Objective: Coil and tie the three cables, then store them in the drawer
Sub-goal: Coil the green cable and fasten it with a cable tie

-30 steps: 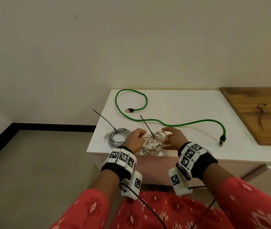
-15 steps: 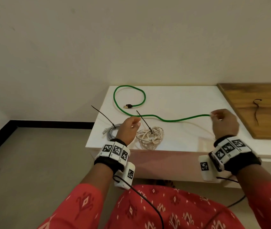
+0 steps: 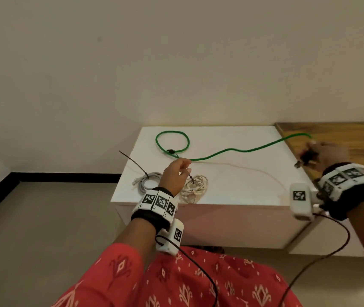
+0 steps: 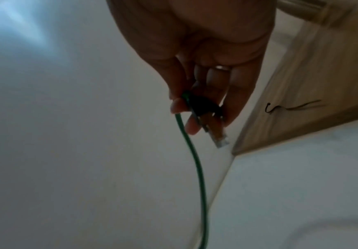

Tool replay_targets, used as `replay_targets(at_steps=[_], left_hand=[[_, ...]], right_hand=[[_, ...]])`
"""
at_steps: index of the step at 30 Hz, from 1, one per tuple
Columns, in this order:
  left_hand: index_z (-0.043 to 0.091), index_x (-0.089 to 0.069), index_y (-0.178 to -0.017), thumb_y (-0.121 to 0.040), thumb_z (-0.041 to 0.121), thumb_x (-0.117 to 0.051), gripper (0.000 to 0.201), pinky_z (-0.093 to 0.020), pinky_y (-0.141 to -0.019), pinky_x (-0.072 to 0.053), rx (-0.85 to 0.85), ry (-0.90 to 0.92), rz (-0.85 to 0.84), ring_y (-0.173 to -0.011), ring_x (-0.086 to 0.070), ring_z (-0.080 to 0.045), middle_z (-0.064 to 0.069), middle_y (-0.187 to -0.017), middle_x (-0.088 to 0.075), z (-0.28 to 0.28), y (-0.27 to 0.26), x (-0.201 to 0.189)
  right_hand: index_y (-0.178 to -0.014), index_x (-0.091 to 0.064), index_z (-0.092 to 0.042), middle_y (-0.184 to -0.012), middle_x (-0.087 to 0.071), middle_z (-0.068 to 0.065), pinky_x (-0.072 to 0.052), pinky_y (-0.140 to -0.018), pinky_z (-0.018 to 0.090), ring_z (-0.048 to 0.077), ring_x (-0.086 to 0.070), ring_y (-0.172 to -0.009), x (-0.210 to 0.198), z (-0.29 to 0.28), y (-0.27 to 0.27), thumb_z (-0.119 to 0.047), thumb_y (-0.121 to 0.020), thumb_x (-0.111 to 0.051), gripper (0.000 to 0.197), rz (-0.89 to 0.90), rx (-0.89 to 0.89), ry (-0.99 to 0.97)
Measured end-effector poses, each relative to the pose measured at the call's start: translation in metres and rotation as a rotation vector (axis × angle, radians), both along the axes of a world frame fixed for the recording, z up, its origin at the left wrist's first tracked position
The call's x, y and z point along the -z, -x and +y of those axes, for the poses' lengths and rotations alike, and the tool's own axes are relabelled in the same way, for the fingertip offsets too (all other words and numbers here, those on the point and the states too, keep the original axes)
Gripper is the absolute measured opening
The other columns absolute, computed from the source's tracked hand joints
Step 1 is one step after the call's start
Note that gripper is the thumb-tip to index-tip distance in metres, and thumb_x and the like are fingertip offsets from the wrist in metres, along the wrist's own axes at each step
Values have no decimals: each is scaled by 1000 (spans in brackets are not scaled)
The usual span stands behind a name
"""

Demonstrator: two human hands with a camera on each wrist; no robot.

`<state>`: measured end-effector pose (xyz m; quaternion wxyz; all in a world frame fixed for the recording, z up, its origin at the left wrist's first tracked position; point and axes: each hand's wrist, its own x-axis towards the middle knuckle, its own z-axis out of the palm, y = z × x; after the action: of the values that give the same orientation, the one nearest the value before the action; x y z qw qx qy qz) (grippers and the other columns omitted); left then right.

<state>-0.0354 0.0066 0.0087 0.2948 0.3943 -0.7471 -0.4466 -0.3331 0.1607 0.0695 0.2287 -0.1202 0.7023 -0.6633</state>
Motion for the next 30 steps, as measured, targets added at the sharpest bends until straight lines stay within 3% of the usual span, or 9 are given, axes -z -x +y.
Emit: replay_targets(at_steps=[5,7,9,16,20,25,26,28,30], left_hand=[[5,-55,-116,-90,4,-50,27,-28,-97,-41,53,24,-11,-117,-53,-22,-13,-123,-58,20,16,-6],[6,-55,-116,-90,4,-50,27,-28,-97,-40,83,47,-20,-117,-53,-22,-14,-122,-58,28,22,-8],[6,-54,-117,-89,4,-51,28,-28,-97,-39,115,66,-25,-117,-53,-23,-13,-122,-58,39,30,-11],[13,-34,-137,-90,14,-55,52,-30,-107,-34,388,240,114,-132,-35,-15,-5,-143,-39,111,74,-51],[10,-29,-139,-92,22,-46,51,-26,-107,-29,511,272,243,-134,-35,-17,-9,-145,-38,164,93,-70],[3,-58,-106,-88,23,-35,36,-29,-79,-44,540,216,230,-81,-57,-20,-21,-89,-66,194,90,-61],[3,-60,-105,-87,24,-38,36,-31,-80,-45,494,250,224,-83,-57,-19,-18,-90,-64,197,88,-55],[8,-53,-118,-85,26,-46,38,-37,-89,-47,332,313,267,-102,-52,-17,-5,-107,-55,197,87,-46],[13,-35,-135,-82,37,-53,61,-40,-103,-40,230,334,332,-125,-39,-15,-1,-131,-41,200,86,-50]], right_hand=[[-72,-49,-20,-55,-66,-7,-51,-43,15,-2,-64,-48,-60,63,17,-24,-95,-47,23,144,51,213],[-74,-51,-23,-69,-64,-4,-53,-47,15,0,-66,-53,-81,86,11,-39,-82,-59,20,196,15,254],[-74,-52,-21,-56,-63,-7,-53,-46,17,2,-64,-49,-97,105,0,-45,-70,-65,28,207,-57,265],[-67,-57,-13,-46,-36,-7,-40,-38,21,7,-33,-36,-101,140,-79,-44,-37,-87,52,-35,-670,158],[-80,-65,-10,-49,-31,-6,-35,-40,21,7,-30,-39,-92,149,-117,-48,-53,-81,49,-122,-897,157],[-90,-58,-8,-56,-46,-1,-49,-53,28,12,-46,-48,-108,151,-112,-28,-86,-56,21,-370,-1018,448],[-98,-53,-6,-65,-51,6,-51,-63,34,19,-52,-58,-115,152,-111,-23,-96,-39,22,-482,-1022,514],[-108,-44,-3,-79,-54,18,-46,-80,44,31,-54,-74,-120,167,-105,-19,-102,-14,34,-268,-770,446],[-104,-48,-2,-78,-55,16,-47,-80,41,29,-55,-74,-121,164,-117,-20,-102,-23,31,-319,-867,459]])
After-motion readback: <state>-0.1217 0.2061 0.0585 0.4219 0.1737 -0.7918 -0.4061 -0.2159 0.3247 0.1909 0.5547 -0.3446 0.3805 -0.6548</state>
